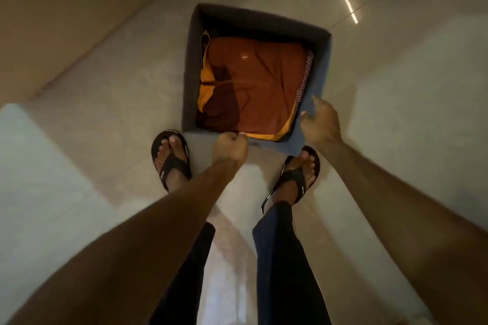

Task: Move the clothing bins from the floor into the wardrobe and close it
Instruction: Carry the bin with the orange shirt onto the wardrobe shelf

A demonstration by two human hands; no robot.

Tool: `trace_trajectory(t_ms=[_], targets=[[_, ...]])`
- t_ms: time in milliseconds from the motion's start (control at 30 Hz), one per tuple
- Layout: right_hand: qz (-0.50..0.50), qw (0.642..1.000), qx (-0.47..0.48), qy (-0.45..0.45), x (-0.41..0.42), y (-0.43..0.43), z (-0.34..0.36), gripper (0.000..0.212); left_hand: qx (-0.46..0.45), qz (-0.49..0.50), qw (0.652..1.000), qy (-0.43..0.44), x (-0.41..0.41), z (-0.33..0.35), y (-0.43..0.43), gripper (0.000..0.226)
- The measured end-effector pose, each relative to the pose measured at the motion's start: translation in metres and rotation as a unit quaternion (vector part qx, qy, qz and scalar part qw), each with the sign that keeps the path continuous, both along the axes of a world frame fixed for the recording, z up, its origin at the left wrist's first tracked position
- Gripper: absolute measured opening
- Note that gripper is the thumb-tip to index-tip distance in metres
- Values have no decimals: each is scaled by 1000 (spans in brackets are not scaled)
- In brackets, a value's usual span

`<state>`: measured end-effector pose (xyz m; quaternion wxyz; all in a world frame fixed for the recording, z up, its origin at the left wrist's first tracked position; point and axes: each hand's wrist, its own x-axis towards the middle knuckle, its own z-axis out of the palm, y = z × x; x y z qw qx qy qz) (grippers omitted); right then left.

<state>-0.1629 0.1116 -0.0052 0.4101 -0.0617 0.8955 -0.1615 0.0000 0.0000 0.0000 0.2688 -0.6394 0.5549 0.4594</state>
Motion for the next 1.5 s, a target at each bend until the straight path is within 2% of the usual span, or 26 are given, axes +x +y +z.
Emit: trace_trajectory(t_ms=[67, 133, 200, 233, 267, 367, 433, 500, 567, 667, 833, 967, 1067, 1133, 1300, 1400, 1500], targets=[[21, 1000, 3, 10, 7, -3, 8, 41, -30, 47, 998, 19, 0, 7, -7, 37], [71, 997, 15, -31, 20, -4, 19, 26, -49, 77, 996, 11, 5, 16, -24, 42], [139, 985, 22, -102, 31, -5, 26, 25, -66, 88, 994, -12, 13, 28, -48, 57], [161, 981, 25, -104, 34, -6, 27, 28, -80, 90, 993, -5, 18, 31, -62, 66], [168, 983, 29, -71, 34, -10, 29, 28, -91, 86, 992, 9, 25, 28, -73, 72], [207, 966, 33, 149, 26, -22, 26, 33, -95, 37, 994, 40, 30, 30, -95, 69], [229, 953, 32, 198, 14, -33, 18, 47, -81, 3, 996, 42, 34, 29, -103, 67], [246, 958, 59, 137, 3, -41, 5, 56, -66, -24, 997, 39, 37, 27, -105, 68], [236, 968, 58, 66, 0, -46, -5, 46, -60, -35, 996, 49, 40, 22, -103, 65], [199, 977, 13, 74, 5, -44, -5, 23, -61, -31, 995, 74, 41, 25, -94, 61], [218, 971, 55, 77, 9, -33, -1, 33, -64, -52, 994, 72, 44, 27, -94, 54], [234, 971, 16, 38, 4, -40, -12, 43, -77, -132, 986, 58, 43, 17, -111, 38], [212, 977, 12, 37, 3, -42, -12, 45, -98, -183, 977, 54, 47, 11, -116, 38], [190, 981, 5, 40, 5, -38, -4, 43, -113, -183, 976, 46, 47, 18, -115, 37], [164, 984, -23, 64, 14, -17, 63, 28, -118, -171, 976, 66, 43, 86, -106, 49], [151, 987, -26, 53, 16, 2, 156, 12, -115, -172, 974, 91, 36, 178, -94, 51], [136, 989, -19, 48, 20, 23, 258, 17, -114, -169, 974, 95, 30, 287, -79, 55]])
